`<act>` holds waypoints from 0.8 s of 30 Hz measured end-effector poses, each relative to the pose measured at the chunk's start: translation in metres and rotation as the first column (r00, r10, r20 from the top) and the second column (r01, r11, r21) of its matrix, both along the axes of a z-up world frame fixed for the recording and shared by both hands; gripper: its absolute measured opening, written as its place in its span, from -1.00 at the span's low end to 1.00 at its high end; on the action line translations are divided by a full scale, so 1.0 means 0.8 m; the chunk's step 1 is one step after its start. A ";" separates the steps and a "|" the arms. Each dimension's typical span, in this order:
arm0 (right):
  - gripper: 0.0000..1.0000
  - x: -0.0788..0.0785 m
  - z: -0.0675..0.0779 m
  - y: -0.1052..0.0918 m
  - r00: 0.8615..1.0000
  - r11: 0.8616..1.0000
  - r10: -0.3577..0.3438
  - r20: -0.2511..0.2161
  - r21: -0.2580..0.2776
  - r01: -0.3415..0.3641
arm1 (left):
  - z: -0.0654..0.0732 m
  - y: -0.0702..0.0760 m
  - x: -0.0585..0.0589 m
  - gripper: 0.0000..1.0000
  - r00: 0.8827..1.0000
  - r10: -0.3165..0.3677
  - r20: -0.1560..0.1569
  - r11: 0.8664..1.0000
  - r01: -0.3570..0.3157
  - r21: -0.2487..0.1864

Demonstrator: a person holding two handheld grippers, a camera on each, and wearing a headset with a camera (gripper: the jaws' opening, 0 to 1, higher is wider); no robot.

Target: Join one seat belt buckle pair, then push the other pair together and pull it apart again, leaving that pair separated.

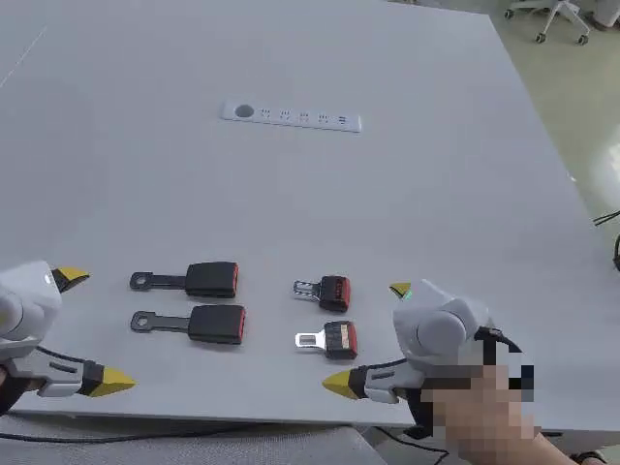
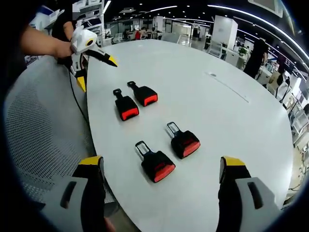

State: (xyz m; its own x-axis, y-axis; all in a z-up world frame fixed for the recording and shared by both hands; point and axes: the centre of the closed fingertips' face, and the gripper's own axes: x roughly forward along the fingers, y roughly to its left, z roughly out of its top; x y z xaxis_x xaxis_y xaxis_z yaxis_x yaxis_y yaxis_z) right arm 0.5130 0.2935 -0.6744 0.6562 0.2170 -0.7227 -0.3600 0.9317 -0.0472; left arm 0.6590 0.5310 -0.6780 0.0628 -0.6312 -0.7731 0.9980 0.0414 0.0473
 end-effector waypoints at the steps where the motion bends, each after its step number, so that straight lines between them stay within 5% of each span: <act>1: 0.99 0.000 0.000 0.000 1.000 1.000 0.000 0.000 0.001 0.000 | 0.000 0.000 0.000 0.97 1.000 -0.001 0.000 1.000 0.001 0.001; 24: 0.99 -0.006 -0.002 0.004 1.000 1.000 0.009 -0.010 -0.007 -0.009 | 0.002 -0.002 -0.002 0.96 1.000 -0.015 0.007 1.000 0.015 -0.003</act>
